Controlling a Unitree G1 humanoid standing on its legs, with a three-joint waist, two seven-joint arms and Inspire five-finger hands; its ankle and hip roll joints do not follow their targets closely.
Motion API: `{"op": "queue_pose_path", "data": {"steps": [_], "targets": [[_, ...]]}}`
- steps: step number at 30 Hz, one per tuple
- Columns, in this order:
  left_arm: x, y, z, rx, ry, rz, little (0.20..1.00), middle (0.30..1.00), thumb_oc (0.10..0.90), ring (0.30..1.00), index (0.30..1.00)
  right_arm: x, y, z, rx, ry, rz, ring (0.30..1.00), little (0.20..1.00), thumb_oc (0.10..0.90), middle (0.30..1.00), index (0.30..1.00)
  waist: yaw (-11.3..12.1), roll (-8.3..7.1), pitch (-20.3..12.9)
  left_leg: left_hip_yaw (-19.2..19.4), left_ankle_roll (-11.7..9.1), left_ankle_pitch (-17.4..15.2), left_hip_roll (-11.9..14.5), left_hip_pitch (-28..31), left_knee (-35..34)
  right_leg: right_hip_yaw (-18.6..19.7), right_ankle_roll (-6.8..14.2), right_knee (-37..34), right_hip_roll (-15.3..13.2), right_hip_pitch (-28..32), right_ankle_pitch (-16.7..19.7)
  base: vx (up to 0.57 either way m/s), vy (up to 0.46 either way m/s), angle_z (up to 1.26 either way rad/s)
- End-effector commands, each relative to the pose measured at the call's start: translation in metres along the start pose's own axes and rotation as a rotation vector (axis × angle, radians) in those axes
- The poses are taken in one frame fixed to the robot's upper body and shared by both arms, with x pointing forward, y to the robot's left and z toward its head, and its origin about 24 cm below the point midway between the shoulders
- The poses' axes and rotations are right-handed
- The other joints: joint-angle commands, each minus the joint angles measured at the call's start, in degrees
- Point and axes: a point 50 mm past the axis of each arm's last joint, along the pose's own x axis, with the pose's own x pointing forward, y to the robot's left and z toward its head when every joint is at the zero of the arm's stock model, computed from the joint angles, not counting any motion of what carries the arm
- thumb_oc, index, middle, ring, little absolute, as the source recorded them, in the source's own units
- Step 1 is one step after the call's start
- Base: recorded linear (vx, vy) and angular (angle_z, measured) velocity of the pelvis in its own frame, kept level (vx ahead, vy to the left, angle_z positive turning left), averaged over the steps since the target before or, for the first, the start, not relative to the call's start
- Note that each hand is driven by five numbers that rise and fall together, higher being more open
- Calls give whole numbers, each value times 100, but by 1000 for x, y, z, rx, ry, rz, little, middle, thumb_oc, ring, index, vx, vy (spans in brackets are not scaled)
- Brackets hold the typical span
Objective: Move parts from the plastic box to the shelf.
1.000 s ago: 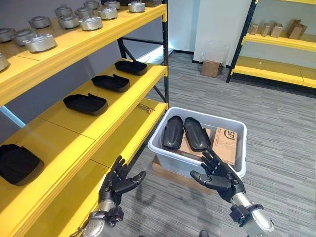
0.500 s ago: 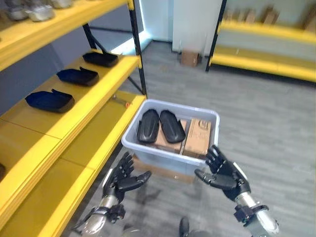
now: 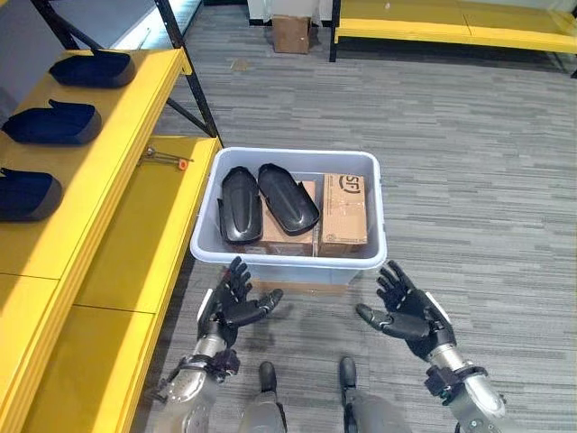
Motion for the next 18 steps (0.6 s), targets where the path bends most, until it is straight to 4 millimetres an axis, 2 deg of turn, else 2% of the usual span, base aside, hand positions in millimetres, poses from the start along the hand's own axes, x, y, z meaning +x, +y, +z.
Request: {"op": "queue_pose_path", "data": {"steps": [1,6,14,15,18], "targets": [[-5,6,42,27,-213,-19,1000,1000,900,1000,1000,12,22,43,-33,-216,141,1000,1000,900,1000,1000,177,-214,-615,-248,-120,379,258,-889,273,58,543,60,-763,1049,-955,80,156,-13],[-2,8,48,37,-231,5,1000,1000,900,1000,1000,14,23,41,-34,-202,141,1000,1000,900,1000,1000,172,-368,-653,-114,-5,61,109,-1135,589,65,704,-6,-1001,930,-791,59,129,-1],[-2,12,46,48,-214,18,1000,1000,900,1000,1000,15,22,39,-40,-185,139,1000,1000,900,1000,1000,204,-594,-703,-15,103,-175,63,-1245,760,8,847,-98,-1138,837,-571,24,63,4],[-2,11,46,52,-210,11,1000,1000,900,1000,1000,16,23,39,-47,-181,150,1000,1000,900,1000,1000,236,-677,-734,24,144,-250,39,-1241,813,-8,901,-127,-1186,847,-471,31,58,-2],[-1,10,47,62,-208,-1,1000,1000,900,1000,1000,19,25,40,-50,-182,162,1000,1000,900,1000,1000,281,-762,-765,52,197,-367,-3,-1238,916,-20,966,-104,-1262,841,-336,32,71,-5]]}}
